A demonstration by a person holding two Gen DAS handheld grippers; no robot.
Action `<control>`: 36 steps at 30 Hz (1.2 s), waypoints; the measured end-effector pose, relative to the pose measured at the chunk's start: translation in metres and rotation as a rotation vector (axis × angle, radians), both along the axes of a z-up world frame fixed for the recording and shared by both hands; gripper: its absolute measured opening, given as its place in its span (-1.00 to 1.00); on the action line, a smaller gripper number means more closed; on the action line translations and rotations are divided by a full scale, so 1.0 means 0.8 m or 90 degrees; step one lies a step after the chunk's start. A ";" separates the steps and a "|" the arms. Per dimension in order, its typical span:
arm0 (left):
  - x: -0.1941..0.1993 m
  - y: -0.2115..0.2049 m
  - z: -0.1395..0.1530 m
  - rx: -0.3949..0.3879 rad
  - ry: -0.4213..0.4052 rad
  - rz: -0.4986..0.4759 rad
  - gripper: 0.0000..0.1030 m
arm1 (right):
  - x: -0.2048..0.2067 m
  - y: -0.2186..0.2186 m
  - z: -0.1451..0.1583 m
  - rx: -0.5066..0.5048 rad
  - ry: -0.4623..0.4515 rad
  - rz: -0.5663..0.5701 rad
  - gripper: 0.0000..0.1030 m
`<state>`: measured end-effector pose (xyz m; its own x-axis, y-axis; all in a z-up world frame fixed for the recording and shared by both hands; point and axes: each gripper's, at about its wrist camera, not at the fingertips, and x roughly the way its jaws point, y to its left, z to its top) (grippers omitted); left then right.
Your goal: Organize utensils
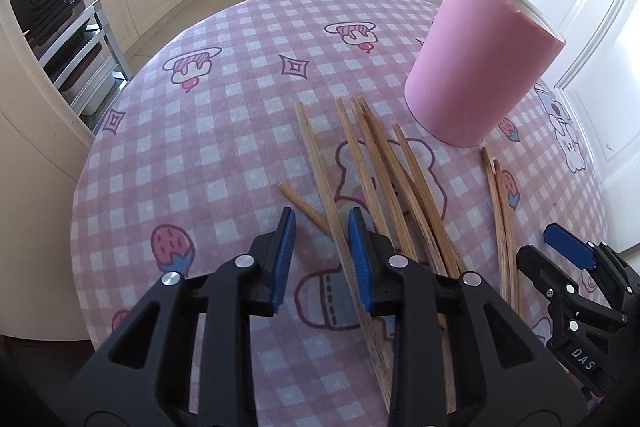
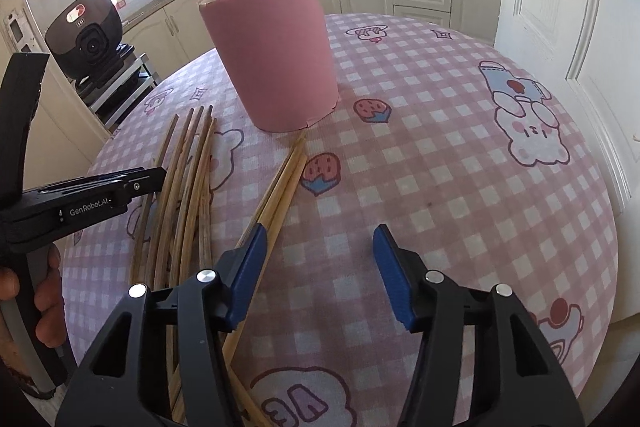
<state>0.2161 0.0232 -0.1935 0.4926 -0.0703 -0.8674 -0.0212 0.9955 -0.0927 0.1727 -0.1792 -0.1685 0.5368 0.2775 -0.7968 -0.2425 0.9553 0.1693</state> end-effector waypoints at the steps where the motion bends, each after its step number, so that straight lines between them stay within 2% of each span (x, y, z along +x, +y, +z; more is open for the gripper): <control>1: 0.002 0.000 0.001 0.005 0.001 -0.002 -0.50 | 0.002 0.002 0.000 -0.004 0.004 0.004 0.02; 6: 0.008 0.000 0.000 0.013 -0.002 -0.010 -0.61 | 0.015 0.026 -0.003 -0.079 0.007 0.029 0.02; 8: 0.014 -0.001 0.001 0.017 0.005 -0.017 -0.64 | 0.020 0.035 -0.005 -0.113 0.002 0.039 -0.06; 10: 0.018 -0.003 0.001 0.022 0.010 -0.026 -0.65 | 0.028 0.038 -0.004 -0.118 0.006 0.050 -0.20; 11: 0.020 -0.002 0.001 0.017 0.011 -0.026 -0.66 | 0.032 0.038 -0.003 -0.121 0.012 0.054 -0.39; 12: 0.022 -0.001 0.001 0.011 0.013 -0.023 -0.67 | 0.035 0.038 -0.002 -0.126 0.017 0.061 -0.67; 14: 0.024 0.003 0.002 0.004 0.013 -0.020 -0.70 | 0.040 0.038 -0.001 -0.128 0.023 0.067 -0.81; 16: 0.026 0.006 0.003 -0.010 0.011 -0.016 -0.74 | 0.044 0.034 -0.001 -0.113 0.026 0.069 -0.88; 18: 0.027 0.011 0.007 -0.034 0.009 -0.012 -0.88 | 0.049 0.029 -0.001 -0.086 0.035 0.065 -0.91; 21: 0.025 0.019 0.013 -0.044 0.001 -0.012 -0.89 | 0.050 0.020 0.003 -0.040 0.041 0.065 -0.91; 25: 0.016 0.023 0.026 -0.049 -0.012 -0.010 -0.89 | 0.044 0.010 0.017 -0.015 0.023 0.062 -0.91; 29: -0.002 0.025 0.054 -0.064 -0.047 -0.020 -0.89 | 0.030 0.004 0.048 0.027 -0.012 0.066 -0.91; 36: -0.045 0.021 0.132 -0.113 -0.156 -0.059 -0.89 | 0.010 -0.005 0.122 0.118 -0.081 0.095 -0.91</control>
<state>0.1799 0.0400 -0.0875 0.6704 -0.2640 -0.6935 0.1131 0.9600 -0.2562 0.1808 -0.1834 -0.0712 0.5713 0.4957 -0.6541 -0.4092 0.8629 0.2965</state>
